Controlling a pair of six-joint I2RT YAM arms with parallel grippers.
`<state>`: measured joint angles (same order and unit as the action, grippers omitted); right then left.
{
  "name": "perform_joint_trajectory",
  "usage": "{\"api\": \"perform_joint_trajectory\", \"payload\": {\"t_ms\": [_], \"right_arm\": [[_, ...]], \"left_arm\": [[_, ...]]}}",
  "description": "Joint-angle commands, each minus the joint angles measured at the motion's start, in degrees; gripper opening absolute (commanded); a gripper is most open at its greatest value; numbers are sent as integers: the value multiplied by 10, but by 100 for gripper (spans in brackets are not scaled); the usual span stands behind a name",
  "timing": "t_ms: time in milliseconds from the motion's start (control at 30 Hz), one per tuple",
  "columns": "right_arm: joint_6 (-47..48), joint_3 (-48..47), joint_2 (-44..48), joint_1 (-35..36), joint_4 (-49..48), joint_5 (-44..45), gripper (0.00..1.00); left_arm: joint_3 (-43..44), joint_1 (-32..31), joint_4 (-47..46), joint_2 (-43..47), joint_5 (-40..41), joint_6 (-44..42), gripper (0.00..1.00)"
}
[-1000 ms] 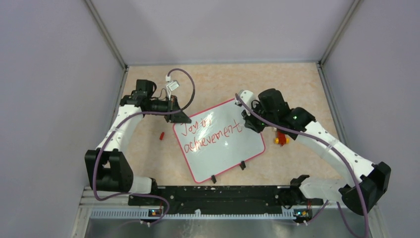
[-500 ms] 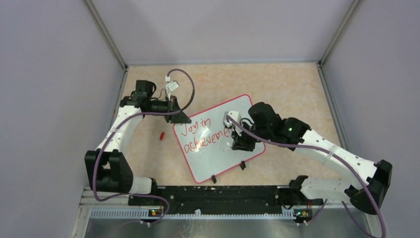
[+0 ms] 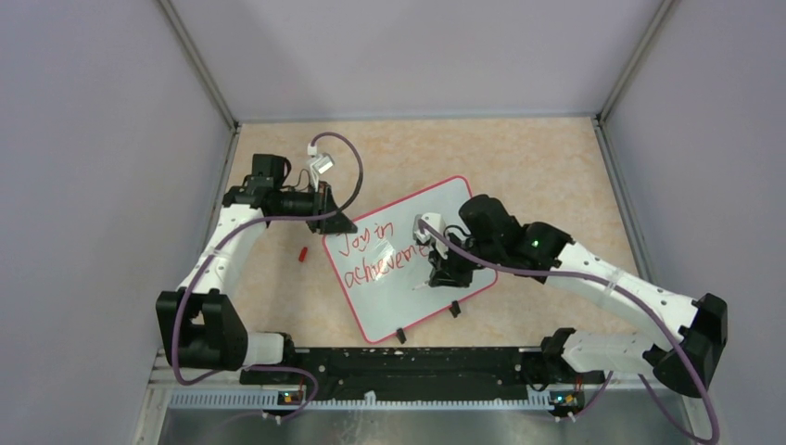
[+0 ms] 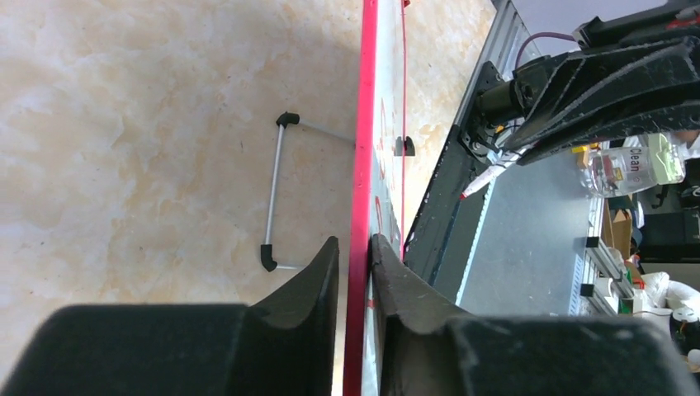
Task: Write a sentence on the whiteboard
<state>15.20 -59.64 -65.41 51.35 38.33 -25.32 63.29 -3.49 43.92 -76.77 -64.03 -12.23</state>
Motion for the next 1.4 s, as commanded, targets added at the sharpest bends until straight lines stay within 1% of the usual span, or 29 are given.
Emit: {"api": "perform_joint_trajectory", "payload": {"t_ms": [0, 67, 167, 300, 400, 533, 700, 833, 1033, 1367], "right_arm": [[-7, -18, -8, 23, -39, 3, 0], [-10, -23, -17, 36, -47, 11, 0], [-15, -31, -29, 56, -64, 37, 0], [-23, -31, -46, 82, -91, 77, 0], [-29, -25, -53, 92, -107, 84, 0], [-27, -31, -67, 112, -111, 87, 0], [-23, -29, -78, 134, -113, 96, 0], [-21, -24, -87, 146, -121, 137, 0], [-24, -17, -93, 151, -131, 190, 0], [-24, -20, -106, 153, -138, 223, 0]], "left_arm": [[-5, 0, -2, -6, 29, -23, 27], [-4, 0, 0, -5, 26, -23, 30], [-5, 0, 1, -3, 28, -24, 29], [-5, 0, 1, -1, 31, -22, 16], [-6, 0, -2, -1, 38, -18, 7], [-6, 0, -5, -3, 41, -14, 0], [-7, 0, -6, -2, 46, -12, 0], [-6, 0, -7, -2, 46, -10, 0], [-6, 0, -9, -2, 47, -10, 0], [-6, 0, -8, -3, 47, -10, 0]]}}
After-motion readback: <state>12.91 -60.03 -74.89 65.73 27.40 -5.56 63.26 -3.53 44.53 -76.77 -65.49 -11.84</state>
